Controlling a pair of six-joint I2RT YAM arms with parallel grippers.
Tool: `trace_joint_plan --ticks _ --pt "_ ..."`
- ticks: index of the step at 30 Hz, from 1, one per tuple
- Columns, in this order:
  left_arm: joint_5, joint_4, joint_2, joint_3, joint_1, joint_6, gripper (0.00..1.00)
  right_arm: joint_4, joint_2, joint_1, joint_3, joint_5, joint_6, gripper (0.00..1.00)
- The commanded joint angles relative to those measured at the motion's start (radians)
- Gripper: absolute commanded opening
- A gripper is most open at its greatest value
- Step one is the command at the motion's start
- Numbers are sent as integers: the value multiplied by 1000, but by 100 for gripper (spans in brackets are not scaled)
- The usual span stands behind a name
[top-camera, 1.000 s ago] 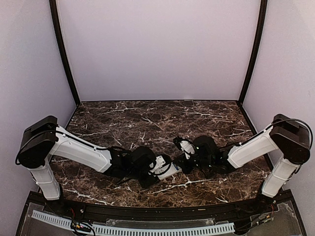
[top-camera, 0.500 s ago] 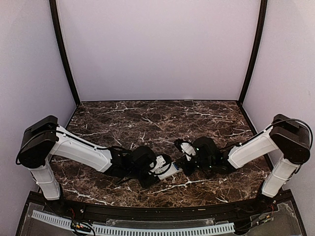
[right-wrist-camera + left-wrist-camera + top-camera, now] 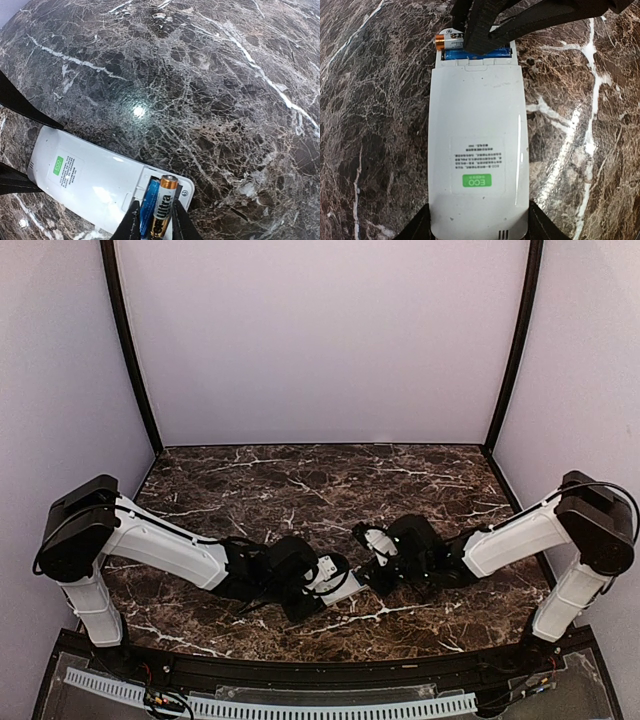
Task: Load the batteries into the remote control
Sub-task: Load the battery into the battery compartment, then press the battery in the battery compartment.
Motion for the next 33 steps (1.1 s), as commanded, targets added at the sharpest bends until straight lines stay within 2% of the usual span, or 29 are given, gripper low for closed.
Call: trace_joint_plan --ticks 1,9,13,17,21,33 --pt "0 -96 61 -23 4 24 0 -129 -55 -15 48 15 -17 21" --pt "3 -92 64 -28 4 29 0 -253 -119 -64 160 -73 -33 21" --pt "0 -93 67 -25 4 30 0 -326 -57 -71 235 -64 -21 20" --pt "-1 -93 68 -25 4 29 0 -385 19 -84 292 -59 -2 13" --pt "3 -93 70 -25 4 32 0 -448 78 -85 351 -67 13 15" --pt "11 -96 82 -16 4 36 0 -437 96 -83 324 -90 30 12"
